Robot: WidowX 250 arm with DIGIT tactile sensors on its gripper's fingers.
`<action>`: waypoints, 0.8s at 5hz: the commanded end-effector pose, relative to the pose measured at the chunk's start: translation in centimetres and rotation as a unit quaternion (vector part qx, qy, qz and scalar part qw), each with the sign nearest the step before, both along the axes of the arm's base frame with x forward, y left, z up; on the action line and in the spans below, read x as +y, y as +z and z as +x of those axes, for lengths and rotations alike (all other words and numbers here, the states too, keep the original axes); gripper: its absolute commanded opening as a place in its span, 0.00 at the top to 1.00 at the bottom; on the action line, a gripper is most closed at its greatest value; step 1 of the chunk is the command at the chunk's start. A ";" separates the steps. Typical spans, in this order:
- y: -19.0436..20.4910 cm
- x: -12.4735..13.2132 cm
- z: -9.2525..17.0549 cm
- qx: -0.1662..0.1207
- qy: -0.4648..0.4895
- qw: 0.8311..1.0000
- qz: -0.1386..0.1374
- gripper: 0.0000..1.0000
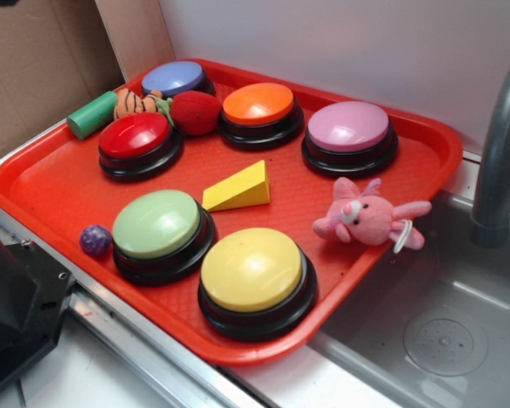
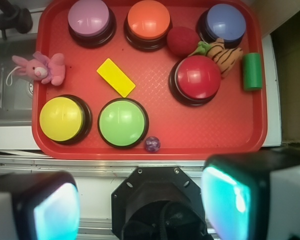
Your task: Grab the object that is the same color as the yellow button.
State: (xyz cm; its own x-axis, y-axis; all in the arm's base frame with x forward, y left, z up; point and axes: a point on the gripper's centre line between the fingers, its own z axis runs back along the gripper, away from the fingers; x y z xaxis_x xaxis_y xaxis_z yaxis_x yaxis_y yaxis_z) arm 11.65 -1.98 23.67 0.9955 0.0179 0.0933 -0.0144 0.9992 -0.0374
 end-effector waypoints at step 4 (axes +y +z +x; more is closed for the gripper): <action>-4.3 -0.2 6.4 -0.064 -0.116 0.990 0.048 0.00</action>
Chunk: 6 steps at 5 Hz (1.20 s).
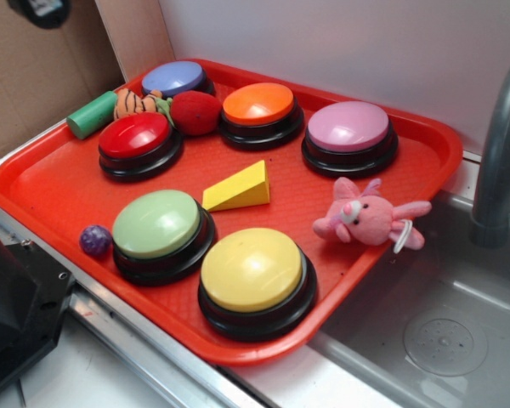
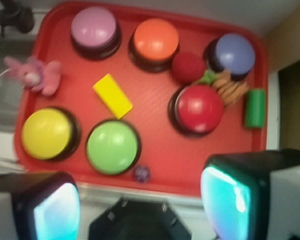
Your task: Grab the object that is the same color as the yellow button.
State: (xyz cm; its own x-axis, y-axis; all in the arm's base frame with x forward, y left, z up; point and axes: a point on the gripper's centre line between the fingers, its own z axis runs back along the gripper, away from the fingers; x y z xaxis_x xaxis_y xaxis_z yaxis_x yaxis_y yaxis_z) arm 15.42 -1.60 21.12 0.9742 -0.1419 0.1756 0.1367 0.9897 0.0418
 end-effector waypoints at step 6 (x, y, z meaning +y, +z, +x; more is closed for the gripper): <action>-16.6 -4.7 9.4 0.020 -0.212 0.977 0.016 0.00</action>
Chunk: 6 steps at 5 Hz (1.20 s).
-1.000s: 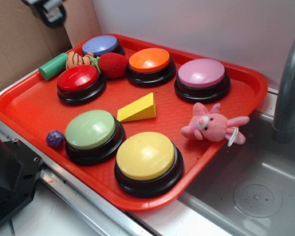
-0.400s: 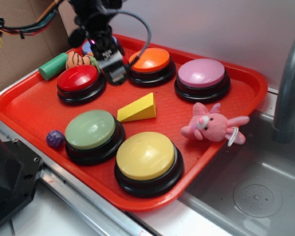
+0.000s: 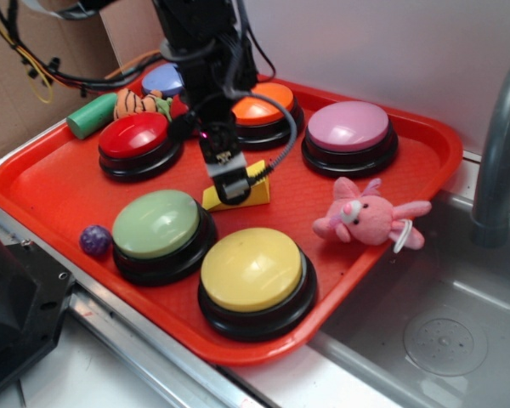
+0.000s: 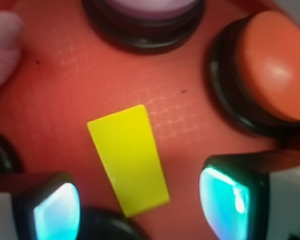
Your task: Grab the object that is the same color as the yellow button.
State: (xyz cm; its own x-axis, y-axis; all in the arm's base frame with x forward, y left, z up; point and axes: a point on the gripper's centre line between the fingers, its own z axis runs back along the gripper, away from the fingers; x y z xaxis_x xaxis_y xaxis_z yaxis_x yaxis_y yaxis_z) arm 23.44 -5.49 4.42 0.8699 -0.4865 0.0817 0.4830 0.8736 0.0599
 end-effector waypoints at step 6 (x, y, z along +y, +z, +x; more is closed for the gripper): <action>0.4 -0.4 1.9 0.037 0.016 0.998 0.050 1.00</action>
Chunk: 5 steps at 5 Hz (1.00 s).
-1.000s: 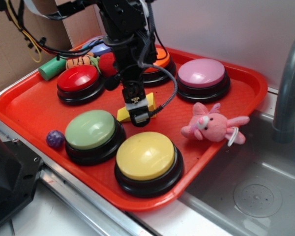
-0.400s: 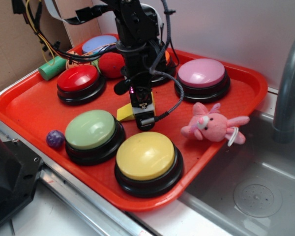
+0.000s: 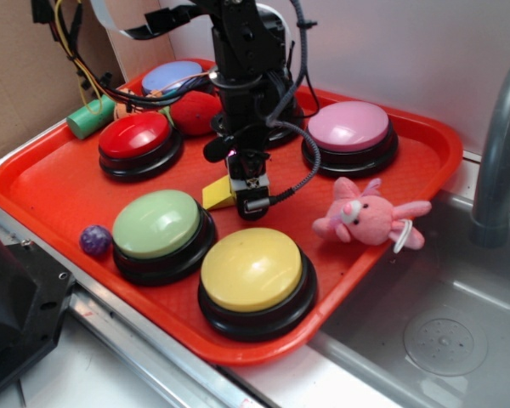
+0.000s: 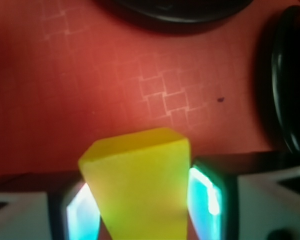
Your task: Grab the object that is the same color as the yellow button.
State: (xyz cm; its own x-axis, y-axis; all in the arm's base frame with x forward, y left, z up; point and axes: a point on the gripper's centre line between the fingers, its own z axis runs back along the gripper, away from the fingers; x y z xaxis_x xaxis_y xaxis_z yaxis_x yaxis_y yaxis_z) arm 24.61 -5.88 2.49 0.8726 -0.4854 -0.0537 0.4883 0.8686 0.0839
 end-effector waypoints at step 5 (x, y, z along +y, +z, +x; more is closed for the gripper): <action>15.8 8.7 -3.4 -0.103 0.264 0.958 -0.033 1.00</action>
